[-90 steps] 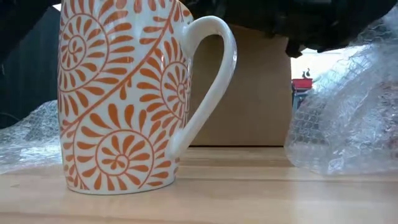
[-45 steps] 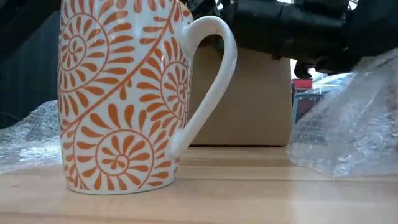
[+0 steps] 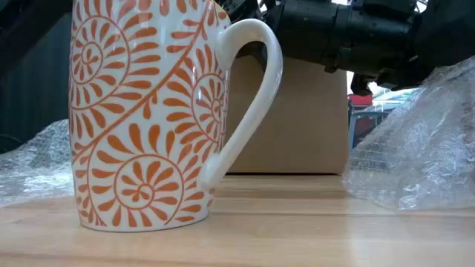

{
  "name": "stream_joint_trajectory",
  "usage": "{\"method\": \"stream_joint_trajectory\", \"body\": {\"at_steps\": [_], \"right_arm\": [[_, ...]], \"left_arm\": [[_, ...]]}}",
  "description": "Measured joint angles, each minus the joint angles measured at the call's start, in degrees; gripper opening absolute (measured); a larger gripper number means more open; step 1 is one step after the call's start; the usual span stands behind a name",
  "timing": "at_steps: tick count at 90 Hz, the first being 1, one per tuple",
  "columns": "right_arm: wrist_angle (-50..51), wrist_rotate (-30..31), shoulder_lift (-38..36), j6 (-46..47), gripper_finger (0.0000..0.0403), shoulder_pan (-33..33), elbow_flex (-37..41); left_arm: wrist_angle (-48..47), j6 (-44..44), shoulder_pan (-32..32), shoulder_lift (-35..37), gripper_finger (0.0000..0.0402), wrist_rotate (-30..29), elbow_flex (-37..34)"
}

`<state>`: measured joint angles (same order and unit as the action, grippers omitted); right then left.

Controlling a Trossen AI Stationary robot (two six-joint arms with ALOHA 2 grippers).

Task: Wrap mug
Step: Wrap the red mug with bubble wrap

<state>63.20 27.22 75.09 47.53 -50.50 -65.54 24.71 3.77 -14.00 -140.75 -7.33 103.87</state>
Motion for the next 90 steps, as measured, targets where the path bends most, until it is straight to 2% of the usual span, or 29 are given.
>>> {"method": "stream_joint_trajectory", "body": {"at_steps": [9, 22, 36, 61, 90], "right_arm": [[-4.25, -0.66, 0.03, -1.82, 0.0263, 1.77, 2.4], [-12.88, -10.28, 0.06, -2.14, 0.0263, 2.24, 6.3], [-19.87, -10.81, 0.72, 0.79, 0.0263, 0.48, 9.69], [-15.55, -11.06, 7.97, 5.36, 0.0263, 1.71, 11.96], [-15.96, -11.21, 15.79, 3.21, 0.0263, 2.49, 11.69]], "left_arm": [[0.02, -0.02, -0.02, -0.02, 0.0, -0.16, 0.08], [0.04, -0.48, -0.02, -0.02, 0.0, -0.22, 0.09], [0.08, -0.5, -0.02, -0.05, 0.0, -0.24, 0.09], [0.3, -0.84, 0.0, -0.05, 0.0, -0.42, 0.11], [0.23, -3.44, 0.2, -0.05, 0.0, -0.46, 0.11]]}}
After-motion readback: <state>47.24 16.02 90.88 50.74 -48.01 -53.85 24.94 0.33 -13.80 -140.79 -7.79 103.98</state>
